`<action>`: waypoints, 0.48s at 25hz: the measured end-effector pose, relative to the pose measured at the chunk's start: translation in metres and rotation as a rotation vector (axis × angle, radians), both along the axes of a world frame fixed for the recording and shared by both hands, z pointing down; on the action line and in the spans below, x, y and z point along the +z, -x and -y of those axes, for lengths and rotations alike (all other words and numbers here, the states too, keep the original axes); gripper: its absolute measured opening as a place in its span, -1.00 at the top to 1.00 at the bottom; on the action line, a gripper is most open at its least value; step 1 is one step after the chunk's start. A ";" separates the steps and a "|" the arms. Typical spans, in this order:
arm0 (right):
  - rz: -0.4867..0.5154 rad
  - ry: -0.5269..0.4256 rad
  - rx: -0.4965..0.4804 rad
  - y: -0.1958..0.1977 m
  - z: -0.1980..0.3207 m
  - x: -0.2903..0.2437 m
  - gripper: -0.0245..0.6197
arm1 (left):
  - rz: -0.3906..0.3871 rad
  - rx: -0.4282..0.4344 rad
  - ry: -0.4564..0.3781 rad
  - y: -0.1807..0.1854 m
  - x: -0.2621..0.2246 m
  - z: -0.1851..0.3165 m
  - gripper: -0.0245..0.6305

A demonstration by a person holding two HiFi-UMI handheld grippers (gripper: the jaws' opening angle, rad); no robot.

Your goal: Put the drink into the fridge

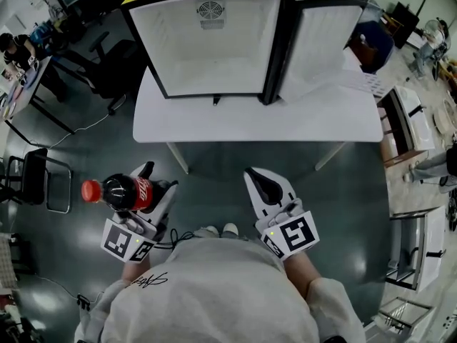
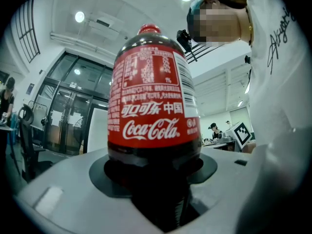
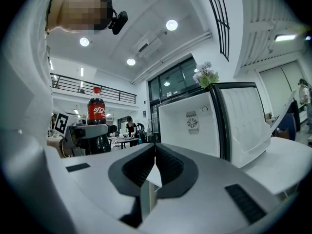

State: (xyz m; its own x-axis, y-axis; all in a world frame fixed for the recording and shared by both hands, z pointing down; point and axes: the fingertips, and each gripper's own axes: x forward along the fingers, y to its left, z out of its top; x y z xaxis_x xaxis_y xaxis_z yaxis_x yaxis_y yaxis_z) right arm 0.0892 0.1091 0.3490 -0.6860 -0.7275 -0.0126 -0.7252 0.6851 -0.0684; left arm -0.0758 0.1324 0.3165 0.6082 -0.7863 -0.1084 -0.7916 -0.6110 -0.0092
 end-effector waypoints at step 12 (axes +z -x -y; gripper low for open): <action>0.006 0.009 -0.035 0.005 -0.003 0.003 0.88 | 0.008 -0.028 0.011 0.003 0.000 -0.007 0.11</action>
